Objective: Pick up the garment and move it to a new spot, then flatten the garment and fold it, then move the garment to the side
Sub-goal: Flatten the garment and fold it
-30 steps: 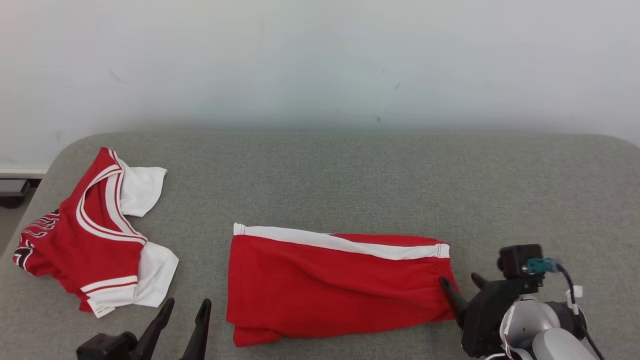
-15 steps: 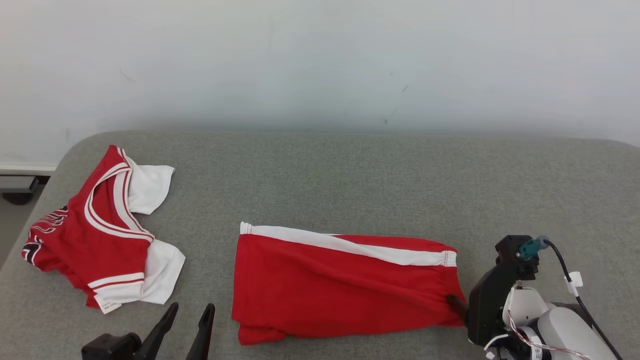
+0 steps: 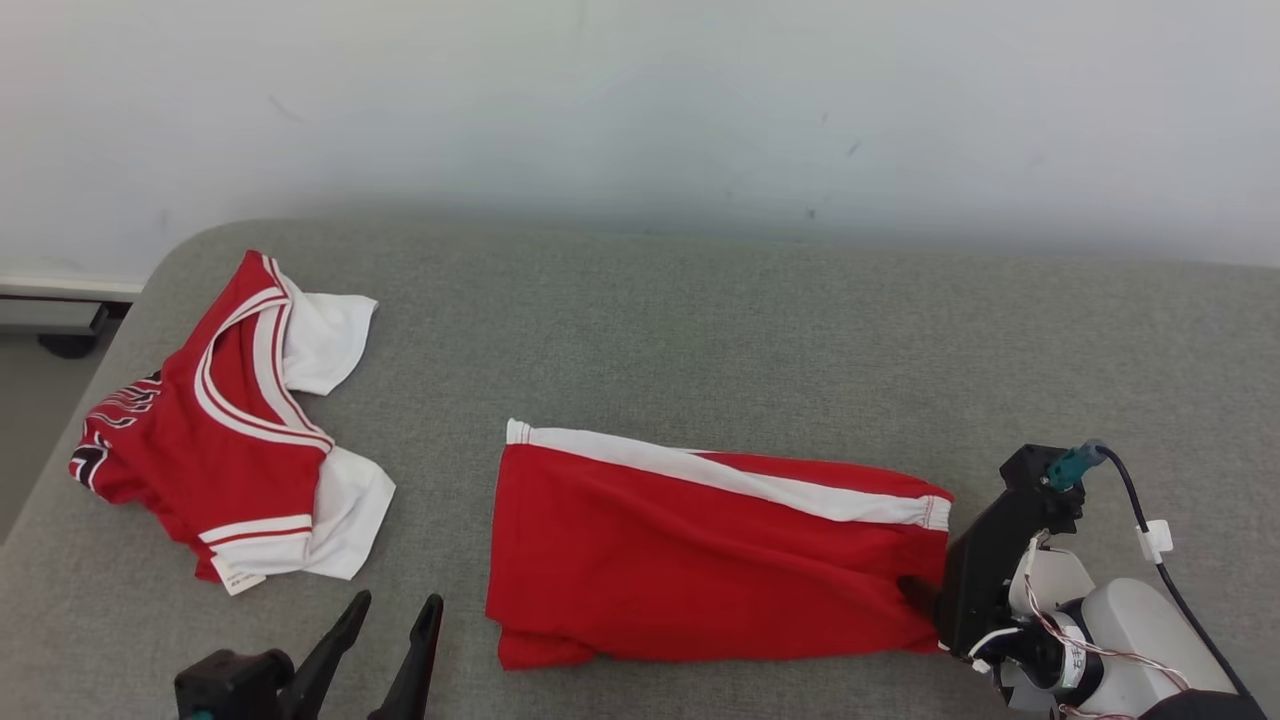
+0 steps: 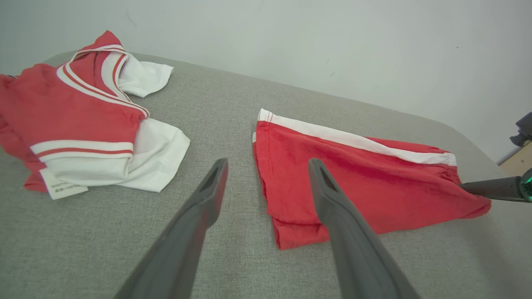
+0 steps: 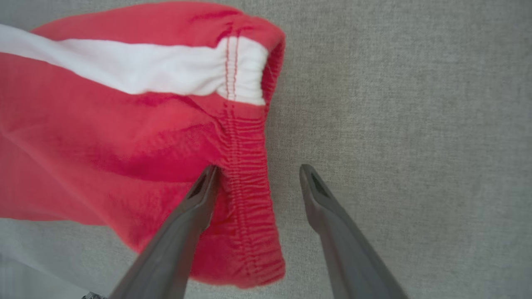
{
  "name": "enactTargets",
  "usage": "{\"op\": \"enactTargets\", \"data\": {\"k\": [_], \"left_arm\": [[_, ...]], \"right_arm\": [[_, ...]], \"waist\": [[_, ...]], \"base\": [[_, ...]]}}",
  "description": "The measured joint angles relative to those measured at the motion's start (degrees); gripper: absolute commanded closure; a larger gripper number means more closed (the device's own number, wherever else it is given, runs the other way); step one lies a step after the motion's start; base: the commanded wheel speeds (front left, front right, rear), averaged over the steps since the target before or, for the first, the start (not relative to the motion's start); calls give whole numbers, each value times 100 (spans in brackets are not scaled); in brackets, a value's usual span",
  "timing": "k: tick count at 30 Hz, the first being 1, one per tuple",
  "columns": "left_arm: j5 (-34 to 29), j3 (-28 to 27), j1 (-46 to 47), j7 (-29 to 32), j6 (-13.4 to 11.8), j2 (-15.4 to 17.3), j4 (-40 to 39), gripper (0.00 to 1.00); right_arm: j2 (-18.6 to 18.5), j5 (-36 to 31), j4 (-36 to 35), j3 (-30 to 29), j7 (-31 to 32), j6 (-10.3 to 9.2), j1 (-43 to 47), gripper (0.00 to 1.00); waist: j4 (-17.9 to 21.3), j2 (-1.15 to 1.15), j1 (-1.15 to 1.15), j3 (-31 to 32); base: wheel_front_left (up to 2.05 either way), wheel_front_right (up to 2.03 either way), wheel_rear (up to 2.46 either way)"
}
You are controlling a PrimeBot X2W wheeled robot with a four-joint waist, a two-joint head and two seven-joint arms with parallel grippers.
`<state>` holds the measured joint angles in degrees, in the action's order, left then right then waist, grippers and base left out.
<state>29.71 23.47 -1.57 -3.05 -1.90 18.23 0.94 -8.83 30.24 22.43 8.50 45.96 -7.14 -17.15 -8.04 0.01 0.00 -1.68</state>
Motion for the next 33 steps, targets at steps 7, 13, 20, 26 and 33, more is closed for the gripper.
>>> {"op": "enactTargets", "data": {"k": [7, 13, 20, 26, 33], "left_arm": [[42, 25, 146, 8, 54, -30, 45, 0], [62, 0, 219, 2, 91, -51, 147, 0], [100, -29, 214, -8, 91, -56, 194, 0], [113, -58, 185, -65, 91, -68, 204, 0], [118, -52, 179, -104, 91, -104, 208, 0]], "right_arm": [[191, -8, 292, -241, 179, -1, -158, 0], [245, -8, 445, -294, 303, -1, -332, 100], [210, -12, 460, -414, 356, -1, -392, 100], [-134, -141, 376, -642, 425, -1, -372, 100], [-787, -411, 240, -1211, 456, -1, -143, 100]], "waist": [[-162, 0, 0, -120], [-277, 0, 0, -205], [-283, 0, 0, -214], [-194, 0, 0, -203], [-78, 0, 0, -205]], "base": [[0, 0, 0], [0, 0, 0], [0, 0, 0], [0, 0, 0], [0, 0, 0]]}}
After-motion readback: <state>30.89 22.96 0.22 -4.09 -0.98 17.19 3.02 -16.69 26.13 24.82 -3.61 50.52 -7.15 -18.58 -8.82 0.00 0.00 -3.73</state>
